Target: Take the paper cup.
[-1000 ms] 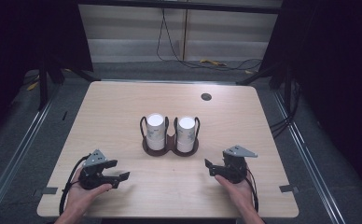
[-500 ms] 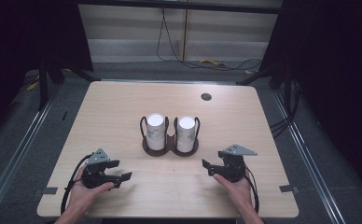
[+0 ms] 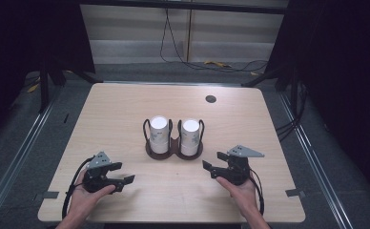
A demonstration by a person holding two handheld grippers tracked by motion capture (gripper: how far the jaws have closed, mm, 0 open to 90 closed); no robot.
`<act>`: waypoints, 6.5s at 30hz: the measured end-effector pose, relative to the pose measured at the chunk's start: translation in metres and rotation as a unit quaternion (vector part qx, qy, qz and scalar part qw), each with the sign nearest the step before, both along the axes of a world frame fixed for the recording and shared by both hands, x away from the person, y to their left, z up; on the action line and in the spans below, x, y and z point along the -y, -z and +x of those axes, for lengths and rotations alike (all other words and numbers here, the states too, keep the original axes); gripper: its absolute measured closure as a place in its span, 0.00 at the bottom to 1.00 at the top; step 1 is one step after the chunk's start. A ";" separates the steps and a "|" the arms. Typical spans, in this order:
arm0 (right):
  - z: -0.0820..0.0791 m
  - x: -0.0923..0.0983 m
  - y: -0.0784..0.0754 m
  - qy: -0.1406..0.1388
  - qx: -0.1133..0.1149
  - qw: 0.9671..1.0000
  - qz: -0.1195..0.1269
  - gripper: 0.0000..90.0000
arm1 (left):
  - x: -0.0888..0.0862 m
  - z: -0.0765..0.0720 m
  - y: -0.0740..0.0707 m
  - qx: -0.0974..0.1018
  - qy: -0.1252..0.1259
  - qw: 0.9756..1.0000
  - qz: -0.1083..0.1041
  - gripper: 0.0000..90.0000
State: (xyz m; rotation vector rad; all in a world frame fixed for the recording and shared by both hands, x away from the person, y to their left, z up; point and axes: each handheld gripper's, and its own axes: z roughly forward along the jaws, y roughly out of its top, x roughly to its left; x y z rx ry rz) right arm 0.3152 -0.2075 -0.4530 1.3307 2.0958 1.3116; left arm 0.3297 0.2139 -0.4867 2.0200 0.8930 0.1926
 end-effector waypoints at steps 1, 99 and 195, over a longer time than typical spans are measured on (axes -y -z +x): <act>0.000 0.000 0.000 0.000 0.000 1.000 0.000 0.32 | 0.000 0.000 0.000 0.000 0.000 1.000 0.000 0.29; 0.137 -0.132 -0.086 -0.212 -0.024 0.970 -0.116 0.30 | 0.005 0.002 -0.001 -0.002 0.013 1.000 0.001 0.18; 0.156 -0.160 -0.111 -0.247 -0.060 0.952 -0.169 0.42 | 0.004 0.002 0.000 -0.002 0.012 1.000 0.002 0.19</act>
